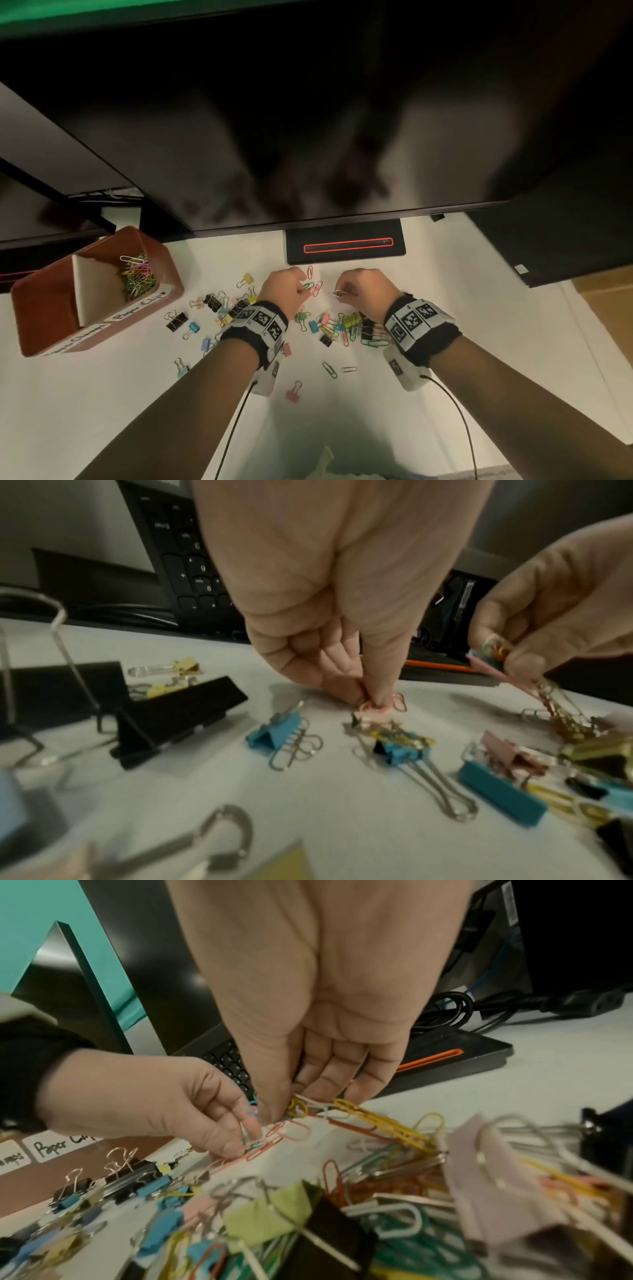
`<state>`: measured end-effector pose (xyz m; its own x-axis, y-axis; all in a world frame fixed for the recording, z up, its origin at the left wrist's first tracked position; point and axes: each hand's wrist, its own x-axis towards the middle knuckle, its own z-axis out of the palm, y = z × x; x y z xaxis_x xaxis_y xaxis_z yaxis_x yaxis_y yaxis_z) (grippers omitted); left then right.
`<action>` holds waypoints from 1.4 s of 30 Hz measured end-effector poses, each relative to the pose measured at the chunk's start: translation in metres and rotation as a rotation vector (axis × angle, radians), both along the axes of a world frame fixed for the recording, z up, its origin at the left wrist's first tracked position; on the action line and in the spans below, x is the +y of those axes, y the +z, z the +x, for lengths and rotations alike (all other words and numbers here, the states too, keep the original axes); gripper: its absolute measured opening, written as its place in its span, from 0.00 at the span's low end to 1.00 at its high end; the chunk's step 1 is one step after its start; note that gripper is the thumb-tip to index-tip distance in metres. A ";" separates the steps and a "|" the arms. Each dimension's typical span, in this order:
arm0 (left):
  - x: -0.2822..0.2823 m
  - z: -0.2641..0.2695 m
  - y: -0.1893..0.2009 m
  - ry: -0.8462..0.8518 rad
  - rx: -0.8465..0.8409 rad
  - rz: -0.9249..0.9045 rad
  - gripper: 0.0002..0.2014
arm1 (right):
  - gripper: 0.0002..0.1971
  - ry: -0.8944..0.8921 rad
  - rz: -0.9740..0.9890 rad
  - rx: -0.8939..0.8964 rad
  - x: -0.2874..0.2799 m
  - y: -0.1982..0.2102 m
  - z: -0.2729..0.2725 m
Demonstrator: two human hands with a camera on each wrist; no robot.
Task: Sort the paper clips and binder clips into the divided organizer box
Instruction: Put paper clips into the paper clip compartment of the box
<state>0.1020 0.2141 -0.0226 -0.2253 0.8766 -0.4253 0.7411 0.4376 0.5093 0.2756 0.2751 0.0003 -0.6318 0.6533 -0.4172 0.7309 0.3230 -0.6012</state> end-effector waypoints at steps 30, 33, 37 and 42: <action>-0.003 -0.003 0.007 -0.174 -0.085 -0.028 0.08 | 0.09 0.240 0.063 -0.213 0.006 -0.015 -0.009; -0.001 0.006 0.012 -0.139 -0.181 -0.022 0.13 | 0.09 0.190 0.036 -0.231 0.008 -0.015 -0.009; 0.004 0.014 0.003 -0.150 -0.063 -0.065 0.14 | 0.10 0.167 0.027 -0.240 0.008 -0.015 -0.007; 0.009 0.017 0.001 -0.240 0.041 -0.078 0.11 | 0.11 0.190 0.058 -0.218 0.008 -0.013 0.001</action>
<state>0.1188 0.2235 -0.0213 -0.0333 0.8721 -0.4883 0.8478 0.2833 0.4483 0.2763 0.2827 -0.0124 -0.6447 0.5584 -0.5221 0.7639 0.4961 -0.4127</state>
